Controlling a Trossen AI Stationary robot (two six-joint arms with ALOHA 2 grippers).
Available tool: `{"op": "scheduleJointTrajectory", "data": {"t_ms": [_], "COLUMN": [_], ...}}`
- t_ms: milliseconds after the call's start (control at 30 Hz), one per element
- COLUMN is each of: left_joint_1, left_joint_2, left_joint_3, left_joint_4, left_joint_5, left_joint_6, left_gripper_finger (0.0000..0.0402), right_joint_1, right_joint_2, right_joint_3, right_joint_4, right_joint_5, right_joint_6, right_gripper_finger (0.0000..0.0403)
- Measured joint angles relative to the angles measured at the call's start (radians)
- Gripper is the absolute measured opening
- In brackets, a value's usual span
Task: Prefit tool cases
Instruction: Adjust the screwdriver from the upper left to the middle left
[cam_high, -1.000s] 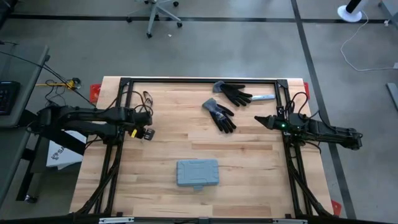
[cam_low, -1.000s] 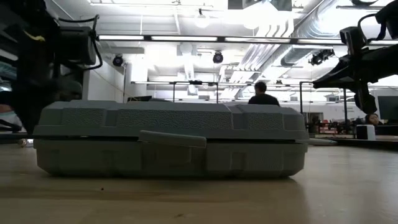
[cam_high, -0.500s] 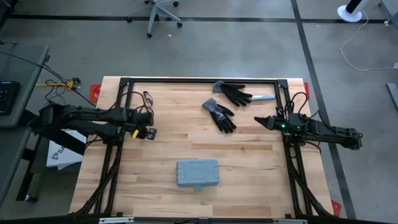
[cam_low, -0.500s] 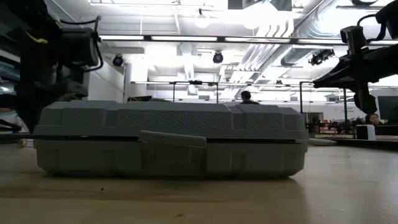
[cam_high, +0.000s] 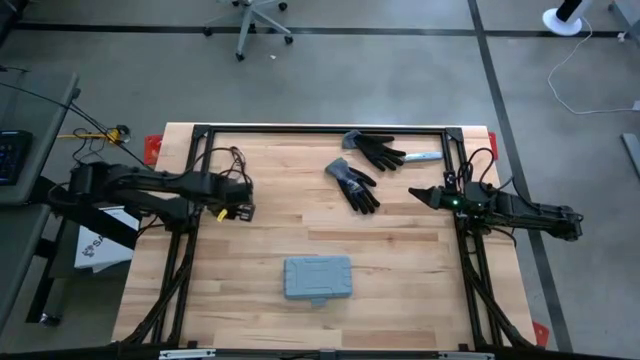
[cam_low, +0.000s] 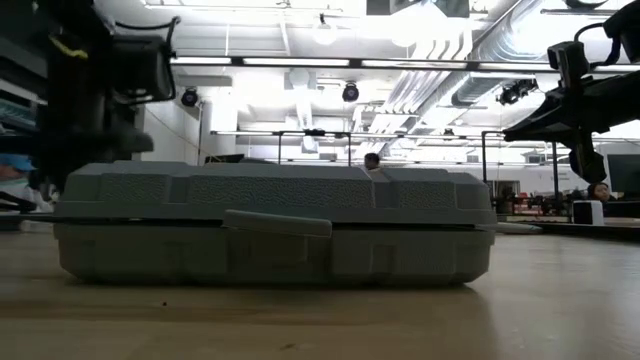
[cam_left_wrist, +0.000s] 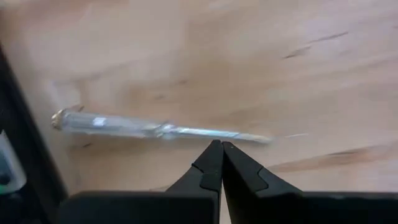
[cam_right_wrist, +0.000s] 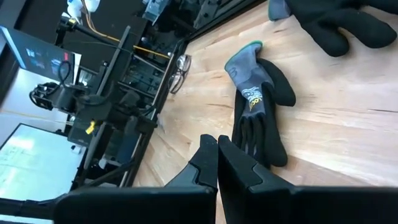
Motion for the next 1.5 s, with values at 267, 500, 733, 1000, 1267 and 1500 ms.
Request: {"op": "scheduleJointTrajectory", "data": {"t_ms": [267, 500, 733, 1000, 1267, 1500], "left_joint_1": [0.000, 0.000, 0.002, 0.002, 0.002, 0.003], "left_joint_2": [-0.012, -0.012, -0.012, -0.012, -0.012, -0.012], "left_joint_3": [0.056, 0.056, 0.056, 0.056, 0.056, 0.056], "left_joint_4": [0.016, 0.125, 0.319, 0.454, 0.607, 0.660], "left_joint_5": [-0.020, -0.019, -0.030, -0.043, -0.042, -0.069], "left_joint_6": [0.027, 0.065, 0.151, 0.181, 0.256, 0.357], "left_gripper_finger": [0.0000, 0.0000, 0.0001, 0.0001, 0.0001, 0.0001], "right_joint_1": [0.000, 0.000, 0.000, 0.000, 0.000, 0.000], "right_joint_2": [0.008, 0.044, 0.072, 0.072, 0.072, 0.072], "right_joint_3": [0.000, 0.000, 0.000, 0.000, 0.000, 0.000], "right_joint_4": [0.000, 0.000, 0.000, 0.000, 0.000, 0.000], "right_joint_5": [0.000, -0.002, -0.009, -0.012, -0.035, -0.037], "right_joint_6": [-0.044, -0.045, -0.053, -0.132, -0.132, -0.133], "right_gripper_finger": [0.0000, 0.0000, 0.0000, 0.0000, 0.0000, 0.0000]}}
